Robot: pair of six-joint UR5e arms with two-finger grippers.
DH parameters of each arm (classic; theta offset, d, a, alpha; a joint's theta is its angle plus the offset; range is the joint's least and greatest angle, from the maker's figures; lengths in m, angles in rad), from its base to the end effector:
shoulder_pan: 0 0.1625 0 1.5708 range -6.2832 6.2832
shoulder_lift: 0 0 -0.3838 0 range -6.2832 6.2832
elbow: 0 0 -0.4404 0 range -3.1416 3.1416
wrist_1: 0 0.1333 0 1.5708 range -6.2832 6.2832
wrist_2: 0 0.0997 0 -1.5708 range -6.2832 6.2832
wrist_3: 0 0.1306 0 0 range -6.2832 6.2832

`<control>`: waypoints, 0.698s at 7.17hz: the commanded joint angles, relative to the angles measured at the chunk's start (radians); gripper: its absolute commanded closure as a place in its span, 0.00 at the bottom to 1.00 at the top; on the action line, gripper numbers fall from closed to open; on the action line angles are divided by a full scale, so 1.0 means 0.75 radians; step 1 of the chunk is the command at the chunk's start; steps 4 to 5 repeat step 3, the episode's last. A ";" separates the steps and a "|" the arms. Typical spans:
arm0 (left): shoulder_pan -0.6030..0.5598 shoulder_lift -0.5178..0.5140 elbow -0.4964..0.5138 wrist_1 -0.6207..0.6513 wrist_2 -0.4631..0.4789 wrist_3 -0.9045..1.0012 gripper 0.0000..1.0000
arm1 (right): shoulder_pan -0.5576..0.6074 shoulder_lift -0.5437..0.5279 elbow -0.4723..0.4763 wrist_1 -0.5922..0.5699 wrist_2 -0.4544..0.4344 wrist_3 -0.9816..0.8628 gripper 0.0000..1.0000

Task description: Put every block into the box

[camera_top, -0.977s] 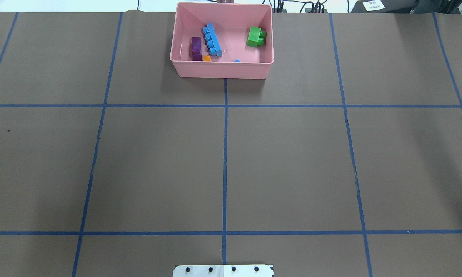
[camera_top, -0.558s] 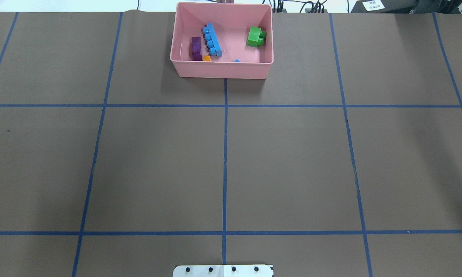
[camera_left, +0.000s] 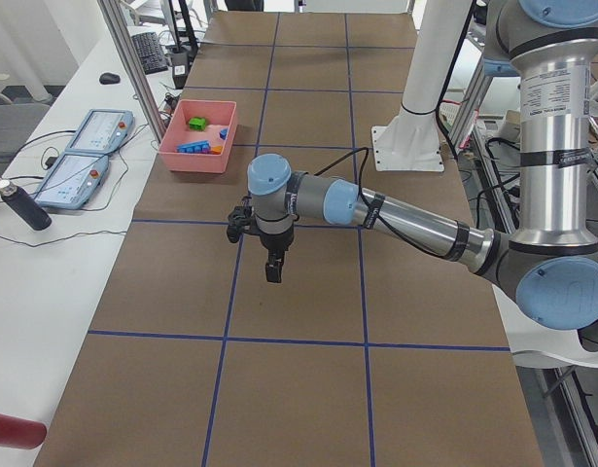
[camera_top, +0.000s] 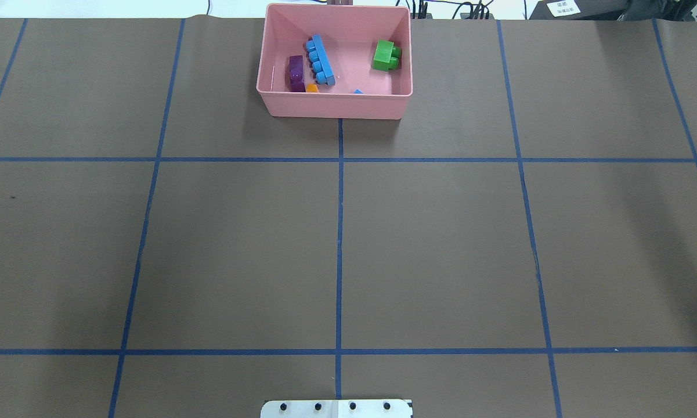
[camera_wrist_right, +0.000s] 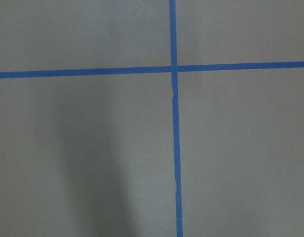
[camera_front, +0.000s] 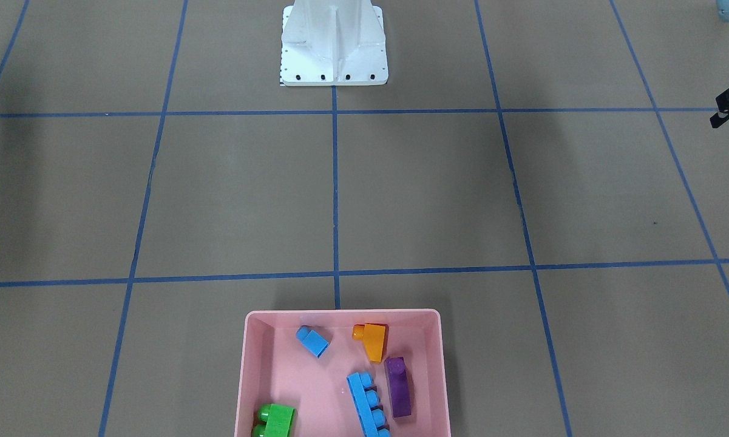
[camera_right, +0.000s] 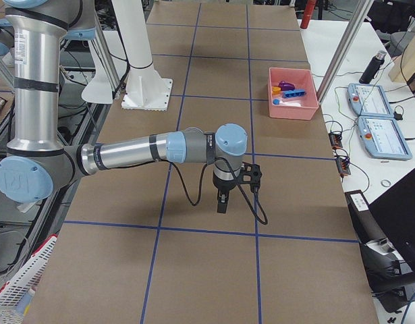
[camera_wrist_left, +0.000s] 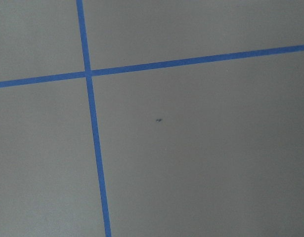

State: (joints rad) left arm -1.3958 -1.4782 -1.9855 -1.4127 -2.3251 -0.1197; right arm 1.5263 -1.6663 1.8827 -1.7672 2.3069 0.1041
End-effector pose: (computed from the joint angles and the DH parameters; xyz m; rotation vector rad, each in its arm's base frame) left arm 0.0432 -0.4962 0.4829 0.0440 0.7677 0.1144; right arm 0.0235 -0.4967 0.5448 -0.0356 -0.7355 0.0495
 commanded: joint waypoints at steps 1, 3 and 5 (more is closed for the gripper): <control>0.000 0.001 -0.005 0.000 0.002 0.000 0.00 | 0.000 -0.001 -0.003 -0.002 0.008 0.000 0.00; -0.002 -0.001 -0.016 0.000 -0.005 -0.002 0.00 | 0.000 0.005 -0.025 -0.002 0.008 0.004 0.00; -0.002 -0.001 -0.016 0.000 -0.005 -0.002 0.00 | 0.000 0.005 -0.025 -0.002 0.008 0.004 0.00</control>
